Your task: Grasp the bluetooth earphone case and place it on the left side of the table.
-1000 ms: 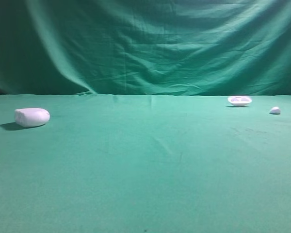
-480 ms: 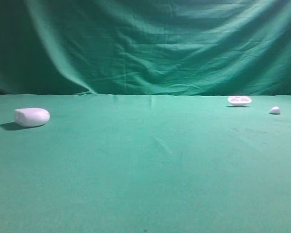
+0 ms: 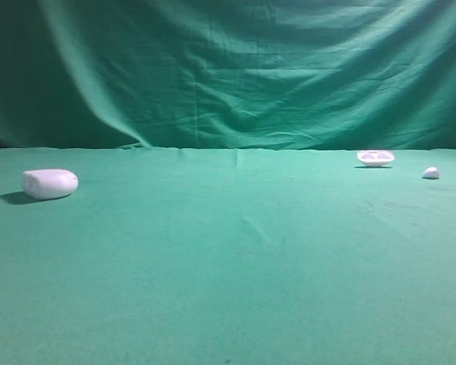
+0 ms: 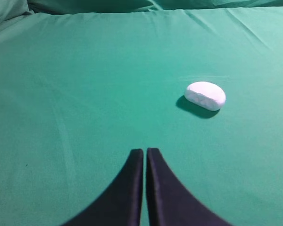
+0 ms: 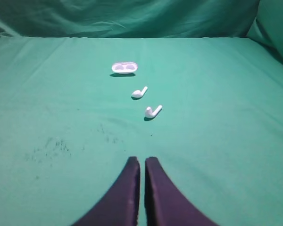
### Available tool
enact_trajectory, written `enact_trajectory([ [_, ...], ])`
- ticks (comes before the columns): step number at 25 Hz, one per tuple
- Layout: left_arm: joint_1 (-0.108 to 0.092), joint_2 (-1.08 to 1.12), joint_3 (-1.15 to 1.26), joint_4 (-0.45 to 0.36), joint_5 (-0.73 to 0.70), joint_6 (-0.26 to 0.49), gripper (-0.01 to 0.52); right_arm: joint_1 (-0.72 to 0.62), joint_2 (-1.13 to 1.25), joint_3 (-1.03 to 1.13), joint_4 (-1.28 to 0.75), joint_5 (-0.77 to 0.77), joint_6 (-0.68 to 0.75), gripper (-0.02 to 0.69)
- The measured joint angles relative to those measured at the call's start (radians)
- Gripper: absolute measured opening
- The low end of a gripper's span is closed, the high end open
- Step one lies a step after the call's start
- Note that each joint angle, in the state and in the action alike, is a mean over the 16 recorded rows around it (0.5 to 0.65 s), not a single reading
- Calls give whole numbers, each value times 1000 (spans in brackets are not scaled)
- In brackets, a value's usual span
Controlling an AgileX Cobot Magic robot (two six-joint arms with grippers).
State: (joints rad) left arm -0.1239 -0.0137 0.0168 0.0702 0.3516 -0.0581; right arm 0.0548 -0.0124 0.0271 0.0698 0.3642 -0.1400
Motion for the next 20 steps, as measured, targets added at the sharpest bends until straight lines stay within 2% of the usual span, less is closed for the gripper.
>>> enact_trajectory([
  [20,0,0,0,0,0,0,0,0,0,0,4,7,0,0],
])
